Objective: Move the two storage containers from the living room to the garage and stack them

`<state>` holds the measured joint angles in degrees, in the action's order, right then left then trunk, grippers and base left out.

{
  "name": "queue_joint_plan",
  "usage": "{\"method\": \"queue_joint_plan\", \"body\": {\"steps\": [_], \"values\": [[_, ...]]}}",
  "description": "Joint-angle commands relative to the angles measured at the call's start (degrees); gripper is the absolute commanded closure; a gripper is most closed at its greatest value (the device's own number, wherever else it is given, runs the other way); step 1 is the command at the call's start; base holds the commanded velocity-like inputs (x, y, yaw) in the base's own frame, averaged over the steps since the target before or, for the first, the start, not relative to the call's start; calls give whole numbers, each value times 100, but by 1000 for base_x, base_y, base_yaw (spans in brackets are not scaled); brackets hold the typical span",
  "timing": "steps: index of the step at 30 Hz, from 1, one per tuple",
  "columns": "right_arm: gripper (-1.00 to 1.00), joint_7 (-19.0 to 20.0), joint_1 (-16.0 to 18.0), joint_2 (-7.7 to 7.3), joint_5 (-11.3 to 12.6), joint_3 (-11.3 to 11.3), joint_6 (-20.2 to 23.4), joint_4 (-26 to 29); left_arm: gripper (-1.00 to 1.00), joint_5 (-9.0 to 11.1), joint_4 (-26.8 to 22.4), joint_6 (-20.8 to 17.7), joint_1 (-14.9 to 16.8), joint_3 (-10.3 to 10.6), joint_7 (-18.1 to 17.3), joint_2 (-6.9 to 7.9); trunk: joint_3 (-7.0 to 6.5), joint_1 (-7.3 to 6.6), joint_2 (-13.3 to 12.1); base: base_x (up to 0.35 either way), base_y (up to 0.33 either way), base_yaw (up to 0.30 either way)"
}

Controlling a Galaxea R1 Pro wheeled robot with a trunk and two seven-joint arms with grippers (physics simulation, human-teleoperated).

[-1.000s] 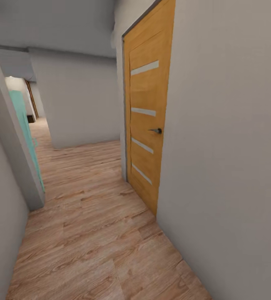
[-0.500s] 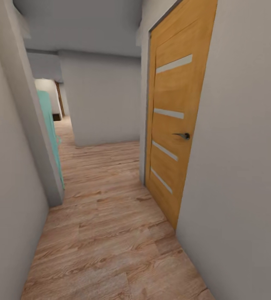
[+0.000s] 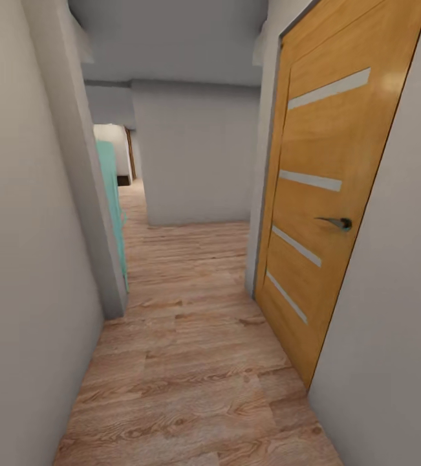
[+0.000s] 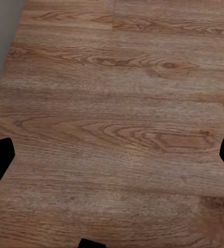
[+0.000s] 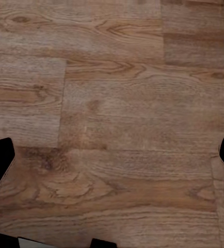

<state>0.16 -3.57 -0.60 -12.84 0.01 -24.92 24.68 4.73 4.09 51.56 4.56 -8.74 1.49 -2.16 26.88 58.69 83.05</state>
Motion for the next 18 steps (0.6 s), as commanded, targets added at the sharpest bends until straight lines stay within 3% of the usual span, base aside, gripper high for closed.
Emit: {"method": "queue_joint_plan", "body": {"steps": [1,15,18], "values": [[-100,2,-4,-2,-17,-1,-5,10,-100,28,21,30,10,12,1,0,5,4,3,325,0,300],[-100,2,-4,-2,-17,-1,-5,10,-100,28,19,30,10,20,0,-4,5,4,3,325,0,298],[-100,12,-4,-2,-17,-1,-5,10,-100,28,20,28,10,21,0,-4,5,4,3,325,0,138]]}}
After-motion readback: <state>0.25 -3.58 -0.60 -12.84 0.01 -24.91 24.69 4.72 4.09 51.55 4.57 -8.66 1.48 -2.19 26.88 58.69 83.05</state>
